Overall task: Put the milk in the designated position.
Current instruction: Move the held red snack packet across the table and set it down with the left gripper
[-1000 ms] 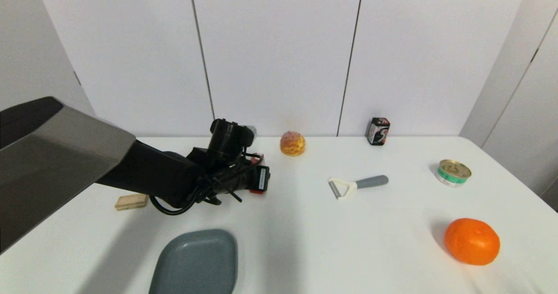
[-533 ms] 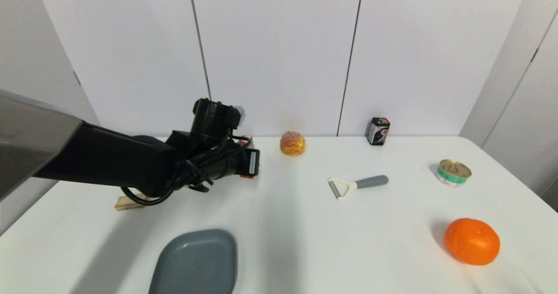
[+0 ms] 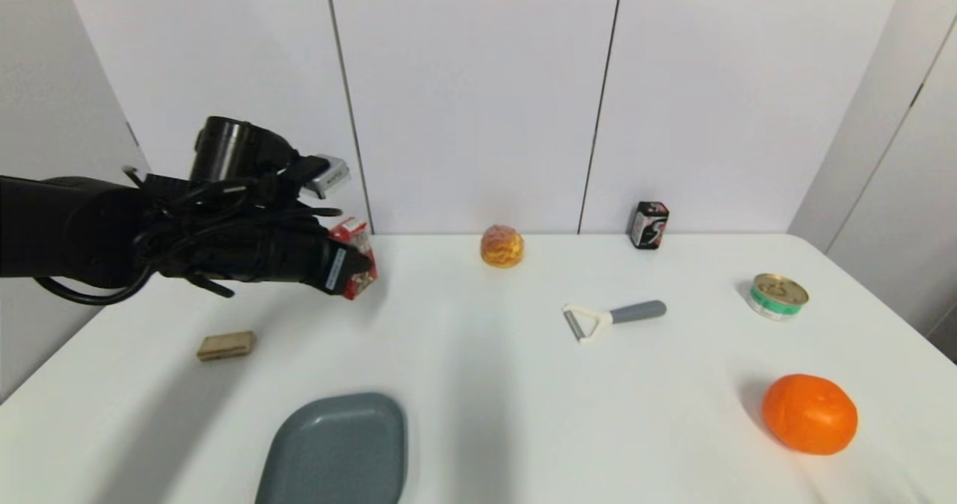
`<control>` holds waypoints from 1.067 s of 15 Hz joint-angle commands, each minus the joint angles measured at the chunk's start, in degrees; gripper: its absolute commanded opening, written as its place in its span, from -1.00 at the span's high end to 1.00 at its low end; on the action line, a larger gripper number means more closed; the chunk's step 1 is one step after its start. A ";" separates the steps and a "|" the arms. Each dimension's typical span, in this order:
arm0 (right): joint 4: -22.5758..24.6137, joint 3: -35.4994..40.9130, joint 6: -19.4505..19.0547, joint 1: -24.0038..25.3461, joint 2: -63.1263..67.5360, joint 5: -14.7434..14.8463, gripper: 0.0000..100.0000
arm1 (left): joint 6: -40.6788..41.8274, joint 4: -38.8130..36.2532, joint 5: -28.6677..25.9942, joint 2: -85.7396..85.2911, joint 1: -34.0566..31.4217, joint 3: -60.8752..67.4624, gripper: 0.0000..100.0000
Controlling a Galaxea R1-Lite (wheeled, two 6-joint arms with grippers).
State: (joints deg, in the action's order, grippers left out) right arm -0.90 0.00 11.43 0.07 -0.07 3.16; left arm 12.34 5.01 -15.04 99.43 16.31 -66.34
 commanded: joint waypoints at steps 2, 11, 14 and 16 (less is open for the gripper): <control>0.02 0.00 0.08 0.01 0.07 0.01 -1.00 | 25.10 12.66 -31.54 1.03 -13.67 2.01 1.00; 0.02 0.00 0.08 0.01 0.07 0.01 -1.00 | 49.45 26.10 -38.31 10.09 -16.66 0.86 1.00; 0.02 0.00 0.08 0.01 0.07 0.01 -1.00 | 48.75 20.13 -35.93 12.37 -15.52 -0.02 1.00; 0.02 0.00 0.08 0.01 0.07 0.01 -1.00 | 47.96 17.31 -35.23 13.60 -14.64 -0.19 1.00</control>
State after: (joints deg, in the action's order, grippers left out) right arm -0.88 0.00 11.46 0.07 -0.07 3.16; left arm 60.28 23.61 -50.21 110.95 0.84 -66.34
